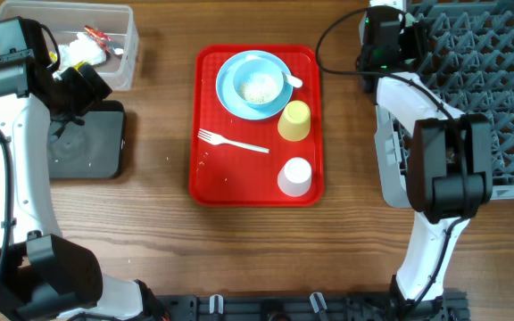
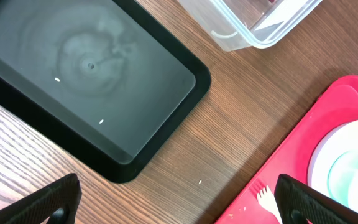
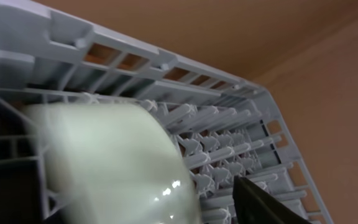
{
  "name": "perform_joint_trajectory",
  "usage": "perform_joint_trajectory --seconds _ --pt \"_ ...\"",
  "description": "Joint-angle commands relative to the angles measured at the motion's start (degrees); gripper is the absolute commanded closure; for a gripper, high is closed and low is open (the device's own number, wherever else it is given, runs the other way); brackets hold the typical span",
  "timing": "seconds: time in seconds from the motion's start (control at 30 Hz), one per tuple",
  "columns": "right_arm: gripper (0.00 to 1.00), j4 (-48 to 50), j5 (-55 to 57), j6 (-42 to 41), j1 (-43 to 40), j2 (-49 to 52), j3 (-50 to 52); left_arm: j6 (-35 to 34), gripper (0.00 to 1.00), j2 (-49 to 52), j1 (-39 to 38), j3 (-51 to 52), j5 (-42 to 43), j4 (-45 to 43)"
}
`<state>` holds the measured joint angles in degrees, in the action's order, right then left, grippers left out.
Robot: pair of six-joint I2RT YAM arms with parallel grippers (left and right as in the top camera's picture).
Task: Sort waste into correct bins and load items into the dishwasher rack
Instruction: 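Lower the green bowl into the rack and open the right gripper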
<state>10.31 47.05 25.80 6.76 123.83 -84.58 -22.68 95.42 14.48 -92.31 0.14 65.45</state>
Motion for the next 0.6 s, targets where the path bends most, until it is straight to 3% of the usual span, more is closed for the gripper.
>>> perform_joint_trajectory --seconds 0.0,0.2,0.4,0.57 --pt "0.32 -0.15 3.89 -0.20 1.77 1.01 -0.11 -0.55 0.00 0.39 0.00 -0.26 0.48 -0.52" --pt "0.22 -0.72 8.22 1.20 3.56 0.98 -0.11 -0.52 0.00 0.39 0.00 -0.26 0.46 -0.52" --pt "0.02 -1.73 10.01 1.11 5.03 -0.07 -0.11 -0.50 0.00 0.39 0.00 -0.26 0.46 -0.52" --pt "0.00 -1.81 9.33 0.96 5.90 -2.47 -0.13 -0.44 0.00 0.39 0.00 -0.26 0.44 -0.50"
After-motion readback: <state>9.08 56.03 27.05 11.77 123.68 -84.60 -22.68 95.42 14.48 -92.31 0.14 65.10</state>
